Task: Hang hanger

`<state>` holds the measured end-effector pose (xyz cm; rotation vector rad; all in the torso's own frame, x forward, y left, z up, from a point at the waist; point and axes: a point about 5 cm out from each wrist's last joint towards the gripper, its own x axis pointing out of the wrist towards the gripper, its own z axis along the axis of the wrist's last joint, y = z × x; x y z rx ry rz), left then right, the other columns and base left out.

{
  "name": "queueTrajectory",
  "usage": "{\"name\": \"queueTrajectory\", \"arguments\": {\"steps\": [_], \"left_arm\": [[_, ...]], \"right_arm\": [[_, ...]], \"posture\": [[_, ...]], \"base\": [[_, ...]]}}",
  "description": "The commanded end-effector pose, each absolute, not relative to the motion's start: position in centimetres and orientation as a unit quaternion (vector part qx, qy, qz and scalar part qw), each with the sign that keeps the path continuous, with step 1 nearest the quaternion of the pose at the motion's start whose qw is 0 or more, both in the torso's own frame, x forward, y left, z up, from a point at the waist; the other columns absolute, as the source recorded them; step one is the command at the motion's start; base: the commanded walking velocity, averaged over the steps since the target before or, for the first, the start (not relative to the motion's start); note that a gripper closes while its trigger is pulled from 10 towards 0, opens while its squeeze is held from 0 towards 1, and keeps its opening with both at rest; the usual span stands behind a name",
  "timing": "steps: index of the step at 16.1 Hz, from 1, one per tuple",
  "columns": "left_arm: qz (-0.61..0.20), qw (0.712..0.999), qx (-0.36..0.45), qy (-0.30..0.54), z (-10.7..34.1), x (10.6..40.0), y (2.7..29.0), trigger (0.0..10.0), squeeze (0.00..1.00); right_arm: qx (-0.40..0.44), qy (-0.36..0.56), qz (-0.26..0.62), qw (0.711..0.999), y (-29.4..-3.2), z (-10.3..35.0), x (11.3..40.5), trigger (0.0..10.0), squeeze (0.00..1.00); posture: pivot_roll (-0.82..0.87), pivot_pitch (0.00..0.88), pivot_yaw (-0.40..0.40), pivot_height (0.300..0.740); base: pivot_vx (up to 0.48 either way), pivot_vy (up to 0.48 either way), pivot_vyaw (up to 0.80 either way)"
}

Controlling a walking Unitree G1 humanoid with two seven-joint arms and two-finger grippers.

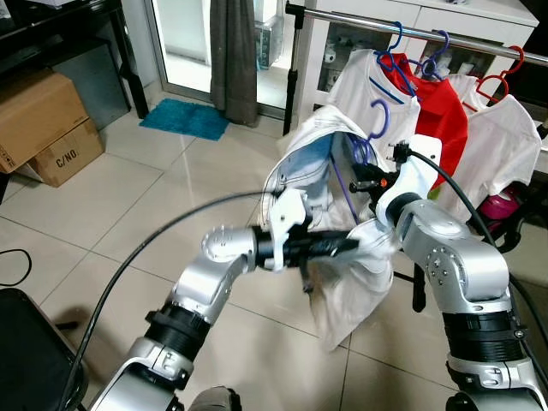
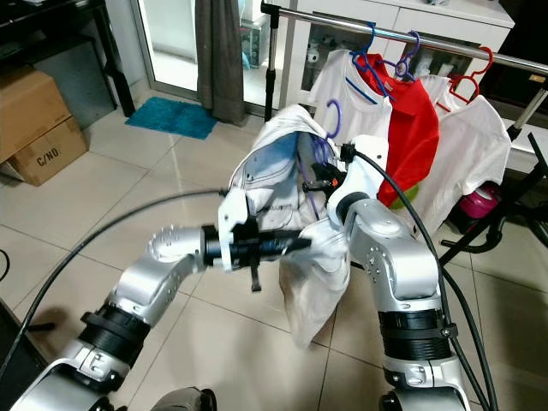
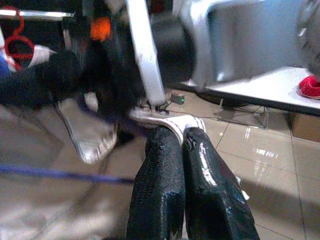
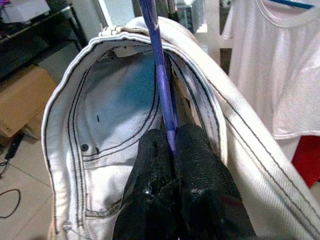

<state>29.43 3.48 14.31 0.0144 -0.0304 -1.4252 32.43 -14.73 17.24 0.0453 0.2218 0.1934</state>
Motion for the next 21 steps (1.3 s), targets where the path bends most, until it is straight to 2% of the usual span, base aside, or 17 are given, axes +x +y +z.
{"name": "queueTrajectory", "arguments": {"steps": [1,4,7,9,10,12,16,19,21], "left_arm": [[-0.656,0.753,0.008,-0.051,16.2,29.6,3.1,0.0,0.00],[-0.671,0.737,0.021,-0.079,17.8,28.8,2.6,0.0,0.00],[-0.657,0.747,0.030,-0.096,18.5,28.5,3.2,0.0,0.00],[-0.621,0.779,0.062,-0.066,16.5,28.8,5.1,0.0,0.00],[-0.615,0.783,0.068,-0.059,16.1,28.9,5.3,0.0,0.00],[-0.563,0.821,0.076,-0.055,15.2,29.6,7.1,0.0,0.00],[-0.520,0.851,0.055,-0.057,15.2,30.2,8.8,0.0,0.00],[-0.488,0.866,0.097,0.050,10.5,29.7,10.2,0.0,0.00],[-0.449,0.884,0.108,0.071,9.5,30.0,10.9,0.0,0.00]], "right_arm": [[0.010,0.098,0.077,0.992,-15.4,17.3,32.5,10.0,0.00],[-0.003,0.115,0.062,0.992,-15.8,16.1,32.6,10.0,0.00],[-0.002,0.114,0.054,0.992,-16.2,16.0,32.6,10.0,0.00],[0.021,0.092,0.060,0.994,-16.4,17.0,32.8,10.0,0.00],[0.023,0.087,0.063,0.994,-16.4,17.2,32.9,10.0,0.00],[0.028,0.063,0.075,0.995,-16.6,18.5,33.1,10.0,0.00],[0.020,0.061,0.068,0.996,-17.6,18.8,33.3,10.0,0.00],[0.018,0.053,0.053,0.997,-18.8,19.5,33.8,10.0,0.00],[0.017,0.045,0.051,0.998,-19.1,20.2,34.0,10.0,0.00]], "posture": [[-0.02,0.000,-0.015,0.740],[-0.02,0.000,-0.015,0.740],[-0.02,0.000,-0.008,0.740],[-0.02,0.000,-0.007,0.740],[-0.02,0.000,-0.007,0.740],[-0.02,0.000,-0.009,0.740],[-0.02,0.000,-0.014,0.740],[-0.02,0.000,-0.015,0.740],[-0.02,0.000,-0.015,0.740]], "base": [[0.000,0.000,0.00],[0.000,0.000,0.00],[0.000,0.000,0.00],[0.000,0.000,0.00],[0.000,0.000,0.00],[0.000,0.000,0.00],[0.000,0.000,0.00],[0.000,0.000,0.00],[0.000,0.000,0.00]]}}
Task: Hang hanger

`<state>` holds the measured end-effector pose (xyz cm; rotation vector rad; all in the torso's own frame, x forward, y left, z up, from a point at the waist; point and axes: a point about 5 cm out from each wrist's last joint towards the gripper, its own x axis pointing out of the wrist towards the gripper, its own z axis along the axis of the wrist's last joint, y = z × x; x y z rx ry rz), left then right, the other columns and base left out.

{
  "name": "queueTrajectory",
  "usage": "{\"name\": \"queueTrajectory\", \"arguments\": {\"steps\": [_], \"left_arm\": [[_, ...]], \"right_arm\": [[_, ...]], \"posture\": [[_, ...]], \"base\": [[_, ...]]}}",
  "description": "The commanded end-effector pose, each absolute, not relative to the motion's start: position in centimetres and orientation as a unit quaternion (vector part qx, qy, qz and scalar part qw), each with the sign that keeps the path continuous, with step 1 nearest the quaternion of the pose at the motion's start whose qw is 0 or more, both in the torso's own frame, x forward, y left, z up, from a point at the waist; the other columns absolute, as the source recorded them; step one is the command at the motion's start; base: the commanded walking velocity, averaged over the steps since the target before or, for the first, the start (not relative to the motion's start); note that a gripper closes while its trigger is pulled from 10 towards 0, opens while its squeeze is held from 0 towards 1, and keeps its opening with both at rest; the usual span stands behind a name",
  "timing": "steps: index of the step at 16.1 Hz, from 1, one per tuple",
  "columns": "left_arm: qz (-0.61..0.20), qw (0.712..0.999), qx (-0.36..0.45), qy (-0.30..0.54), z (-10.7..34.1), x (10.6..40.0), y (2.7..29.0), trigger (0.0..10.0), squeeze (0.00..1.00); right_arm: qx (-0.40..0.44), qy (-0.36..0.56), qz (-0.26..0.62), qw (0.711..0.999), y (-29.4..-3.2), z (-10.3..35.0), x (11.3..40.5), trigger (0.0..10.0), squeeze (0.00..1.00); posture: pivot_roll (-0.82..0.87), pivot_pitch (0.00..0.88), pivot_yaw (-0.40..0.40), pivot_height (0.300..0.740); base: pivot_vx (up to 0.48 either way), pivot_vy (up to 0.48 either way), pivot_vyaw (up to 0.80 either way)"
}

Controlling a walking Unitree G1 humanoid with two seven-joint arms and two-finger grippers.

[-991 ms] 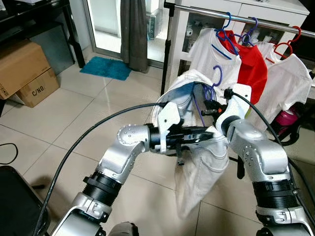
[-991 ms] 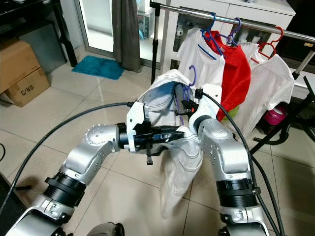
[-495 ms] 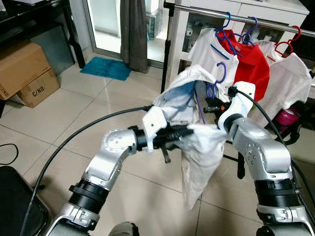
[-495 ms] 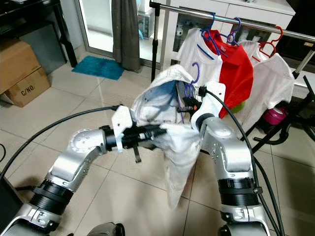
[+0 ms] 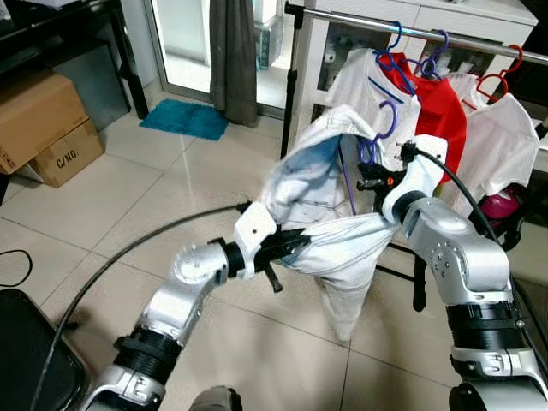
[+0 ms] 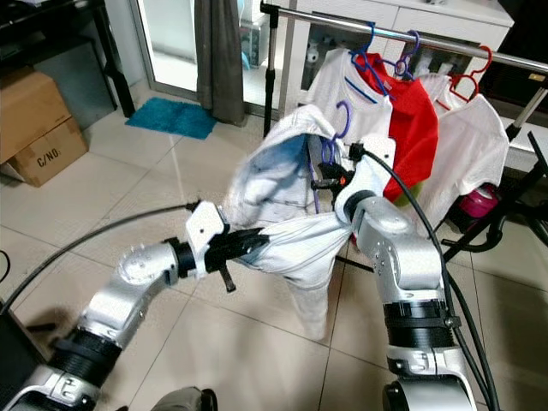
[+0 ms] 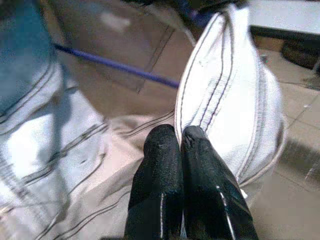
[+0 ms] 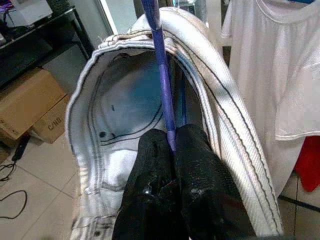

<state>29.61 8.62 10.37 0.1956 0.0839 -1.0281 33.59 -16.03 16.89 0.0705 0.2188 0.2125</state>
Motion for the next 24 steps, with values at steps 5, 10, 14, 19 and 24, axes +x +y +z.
{"name": "queueTrajectory", "arguments": {"steps": [5,10,14,19,24], "left_arm": [[-0.296,0.940,0.116,0.126,7.7,31.6,13.6,0.0,0.00],[-0.277,0.944,0.097,0.149,6.6,31.5,12.9,0.0,0.00],[-0.288,0.945,0.079,0.135,7.1,31.7,12.0,0.0,0.00],[-0.295,0.944,0.050,0.136,7.3,31.7,11.9,10.0,1.00],[-0.422,0.904,0.016,0.075,10.0,29.7,9.4,10.0,1.00]], "right_arm": [[0.013,0.038,0.048,0.998,-19.8,20.7,34.1,10.0,0.00],[0.018,0.041,0.059,0.997,-19.1,20.5,33.9,10.0,0.00],[0.022,0.047,0.063,0.997,-18.7,20.1,33.7,10.0,0.00],[0.017,0.058,0.063,0.996,-18.9,19.8,33.5,10.0,0.00],[0.002,0.097,0.049,0.994,-19.0,18.2,33.1,10.0,0.00]], "posture": [[-0.02,0.000,-0.016,0.740],[-0.02,0.000,-0.018,0.740],[-0.02,0.000,-0.013,0.740],[-0.02,0.000,-0.013,0.740],[-0.02,0.000,-0.011,0.740]], "base": [[0.000,0.000,0.00],[0.000,0.000,0.00],[0.000,0.000,0.00],[0.000,0.000,0.00],[0.000,0.000,0.00]]}}
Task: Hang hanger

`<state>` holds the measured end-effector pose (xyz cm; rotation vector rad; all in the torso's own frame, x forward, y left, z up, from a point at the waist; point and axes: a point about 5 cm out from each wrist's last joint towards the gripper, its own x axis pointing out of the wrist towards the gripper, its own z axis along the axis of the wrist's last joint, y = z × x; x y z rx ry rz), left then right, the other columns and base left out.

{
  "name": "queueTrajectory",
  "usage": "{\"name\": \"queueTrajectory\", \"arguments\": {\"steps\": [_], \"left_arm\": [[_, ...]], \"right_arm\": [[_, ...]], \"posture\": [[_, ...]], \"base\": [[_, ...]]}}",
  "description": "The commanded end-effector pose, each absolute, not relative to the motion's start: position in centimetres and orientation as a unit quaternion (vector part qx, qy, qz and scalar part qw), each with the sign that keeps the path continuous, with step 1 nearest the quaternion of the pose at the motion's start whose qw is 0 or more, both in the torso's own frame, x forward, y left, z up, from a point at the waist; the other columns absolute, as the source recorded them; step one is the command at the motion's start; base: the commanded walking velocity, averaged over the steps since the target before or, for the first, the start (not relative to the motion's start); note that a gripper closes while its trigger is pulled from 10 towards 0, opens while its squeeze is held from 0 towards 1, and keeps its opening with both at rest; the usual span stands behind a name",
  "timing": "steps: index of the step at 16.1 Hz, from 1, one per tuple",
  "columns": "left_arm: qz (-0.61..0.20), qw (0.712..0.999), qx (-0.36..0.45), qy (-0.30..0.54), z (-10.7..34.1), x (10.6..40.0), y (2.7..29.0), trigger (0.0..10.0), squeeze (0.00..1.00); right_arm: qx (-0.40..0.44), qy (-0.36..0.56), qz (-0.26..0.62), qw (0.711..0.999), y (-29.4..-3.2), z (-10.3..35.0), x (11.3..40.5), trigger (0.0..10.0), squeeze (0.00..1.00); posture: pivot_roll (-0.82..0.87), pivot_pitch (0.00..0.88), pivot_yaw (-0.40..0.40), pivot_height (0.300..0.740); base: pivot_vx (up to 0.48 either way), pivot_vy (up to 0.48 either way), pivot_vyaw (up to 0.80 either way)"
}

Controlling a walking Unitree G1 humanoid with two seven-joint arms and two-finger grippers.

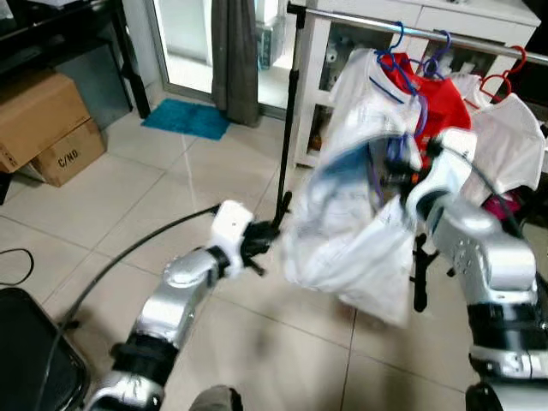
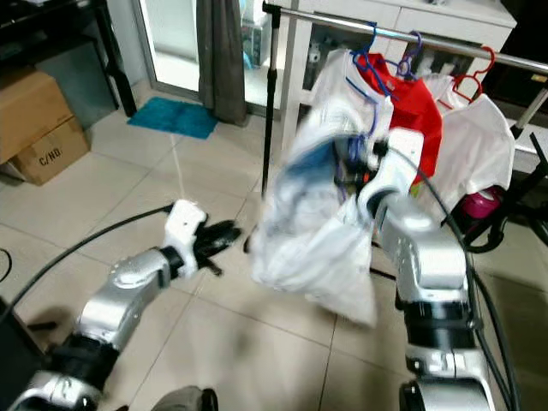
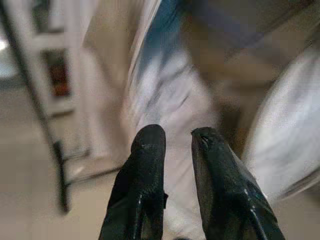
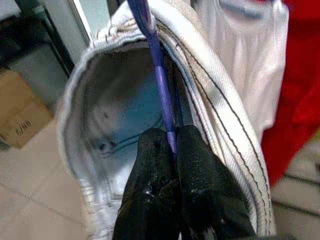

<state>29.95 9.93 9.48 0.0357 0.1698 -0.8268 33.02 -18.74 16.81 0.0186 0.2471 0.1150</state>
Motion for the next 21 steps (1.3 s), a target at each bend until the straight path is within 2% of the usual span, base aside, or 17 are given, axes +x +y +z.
{"name": "queueTrajectory", "arguments": {"steps": [1,3,4,5,8,10,12,17,19,21], "left_arm": [[-0.433,0.899,0.019,0.064,10.5,29.3,9.2,10.0,1.00],[-0.404,0.914,0.015,0.023,12.5,29.1,9.5,10.0,1.00],[-0.391,0.920,0.013,0.017,12.9,29.0,9.9,10.0,0.53],[-0.359,0.933,0.013,0.013,13.6,28.4,10.9,10.0,0.00],[-0.272,0.960,0.036,0.061,12.4,26.8,13.4,10.0,0.00],[-0.206,0.975,0.055,0.061,12.1,25.9,14.7,10.0,0.00],[-0.172,0.983,0.038,0.047,12.4,25.6,15.0,10.0,0.00],[-0.156,0.984,0.062,0.053,12.3,25.7,15.0,10.0,0.00],[-0.151,0.985,0.062,0.053,12.3,25.9,14.9,10.0,0.00],[-0.153,0.984,0.063,0.064,12.0,26.4,14.6,10.0,0.00]], "right_arm": [[-0.001,0.105,0.046,0.993,-19.1,17.8,33.0,10.0,0.00],[-0.012,0.134,0.038,0.990,-19.4,16.2,32.1,10.0,0.00],[-0.011,0.142,0.038,0.989,-19.4,15.7,31.7,10.0,0.00],[-0.023,0.162,0.037,0.986,-19.5,14.4,30.6,10.0,0.00],[-0.026,0.187,0.024,0.982,-19.2,12.1,28.7,10.0,0.00],[-0.005,0.194,0.008,0.981,-18.8,10.3,27.0,10.0,0.00],[0.030,0.180,-0.026,0.983,-18.8,9.5,25.9,10.0,0.00],[0.056,0.156,-0.027,0.986,-18.3,9.2,25.4,10.0,0.00],[0.059,0.150,-0.023,0.987,-18.1,9.3,25.6,10.0,0.00],[0.042,0.139,-0.001,0.989,-17.3,10.1,27.0,10.0,0.00]], "posture": [[-0.02,0.000,-0.013,0.740],[-0.01,0.000,-0.015,0.740],[-0.01,0.000,-0.015,0.740],[-0.01,0.000,-0.014,0.740],[0.00,0.000,-0.015,0.740],[0.01,0.000,-0.038,0.740],[0.02,0.000,-0.038,0.740],[0.02,0.000,-0.025,0.740],[0.02,0.000,-0.026,0.740],[0.02,0.000,-0.022,0.740]], "base": [[0.000,0.000,0.00],[0.000,0.000,0.00],[0.000,0.000,0.00],[0.000,0.000,0.00],[0.000,0.000,0.00],[0.000,0.000,0.00],[0.000,0.000,0.00],[0.292,0.000,0.00],[0.364,0.000,0.79],[0.386,0.000,0.40]]}}
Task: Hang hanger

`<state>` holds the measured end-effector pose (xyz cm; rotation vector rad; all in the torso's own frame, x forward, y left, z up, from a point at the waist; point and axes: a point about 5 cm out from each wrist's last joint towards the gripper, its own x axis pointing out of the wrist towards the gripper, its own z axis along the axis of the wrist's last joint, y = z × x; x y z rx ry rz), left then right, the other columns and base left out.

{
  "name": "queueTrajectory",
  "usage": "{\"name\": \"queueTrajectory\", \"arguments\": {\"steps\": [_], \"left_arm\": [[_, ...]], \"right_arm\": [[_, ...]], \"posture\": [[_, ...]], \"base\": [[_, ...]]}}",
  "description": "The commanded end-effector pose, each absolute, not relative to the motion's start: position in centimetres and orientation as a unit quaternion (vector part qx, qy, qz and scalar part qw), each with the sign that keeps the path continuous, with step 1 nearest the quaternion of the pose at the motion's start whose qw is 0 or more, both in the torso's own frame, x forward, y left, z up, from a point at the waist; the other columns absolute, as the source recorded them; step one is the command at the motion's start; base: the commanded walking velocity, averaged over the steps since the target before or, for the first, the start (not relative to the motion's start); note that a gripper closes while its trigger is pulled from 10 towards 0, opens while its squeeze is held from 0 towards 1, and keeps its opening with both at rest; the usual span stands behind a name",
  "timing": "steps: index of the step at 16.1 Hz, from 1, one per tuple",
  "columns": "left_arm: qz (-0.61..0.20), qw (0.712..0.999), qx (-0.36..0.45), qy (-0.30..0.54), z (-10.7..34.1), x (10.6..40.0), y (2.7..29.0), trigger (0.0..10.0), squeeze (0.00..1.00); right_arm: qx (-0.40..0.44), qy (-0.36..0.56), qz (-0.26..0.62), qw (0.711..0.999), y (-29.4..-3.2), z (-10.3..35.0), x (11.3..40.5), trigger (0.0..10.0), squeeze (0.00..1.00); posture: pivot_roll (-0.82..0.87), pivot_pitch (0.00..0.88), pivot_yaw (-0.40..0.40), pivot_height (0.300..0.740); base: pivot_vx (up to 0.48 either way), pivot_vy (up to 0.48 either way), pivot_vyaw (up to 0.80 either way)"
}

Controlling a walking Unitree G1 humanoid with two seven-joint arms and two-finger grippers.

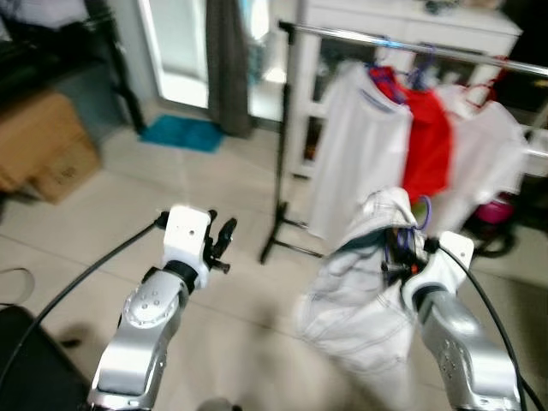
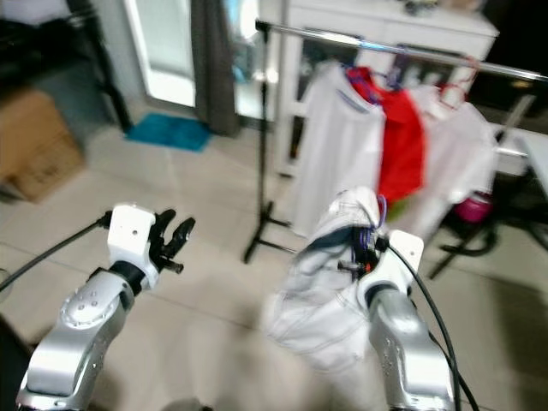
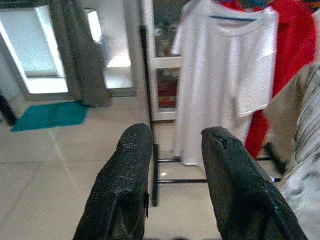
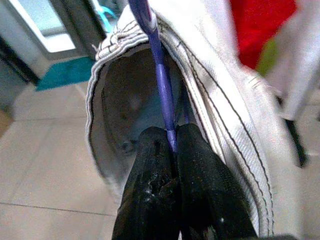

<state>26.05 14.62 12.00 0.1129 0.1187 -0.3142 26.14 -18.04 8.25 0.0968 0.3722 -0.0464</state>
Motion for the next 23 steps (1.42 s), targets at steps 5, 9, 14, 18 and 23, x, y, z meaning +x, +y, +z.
{"name": "queueTrajectory", "arguments": {"steps": [5,9,14,18,23], "left_arm": [[-0.140,0.986,0.059,0.068,11.8,25.8,14.8,10.0,0.00],[-0.137,0.986,0.068,0.071,11.8,25.9,15.2,10.0,0.00],[-0.150,0.984,0.066,0.074,11.7,26.0,15.0,10.0,0.00],[-0.173,0.978,0.086,0.077,11.5,25.8,14.7,10.0,0.00],[-0.217,0.968,0.104,0.068,12.0,25.9,13.7,10.0,0.00]], "right_arm": [[0.047,0.135,0.031,0.989,-16.7,10.9,28.0,10.0,0.00],[0.047,0.138,0.050,0.988,-16.0,10.8,28.3,10.0,0.00],[0.035,0.148,0.054,0.987,-16.2,10.9,28.7,10.0,0.00],[0.021,0.179,0.041,0.983,-17.1,11.0,29.6,10.0,0.00],[0.006,0.185,0.058,0.981,-16.7,12.3,30.7,10.0,0.00]], "posture": [[0.03,0.000,-0.066,0.740],[0.04,0.000,-0.056,0.740],[0.03,0.000,-0.043,0.740],[0.04,0.000,-0.061,0.740],[0.05,0.000,-0.068,0.740]], "base": [[0.394,0.000,0.00],[0.420,0.000,0.00],[0.418,0.000,0.00],[0.418,0.000,0.00],[0.417,0.000,0.00]]}}
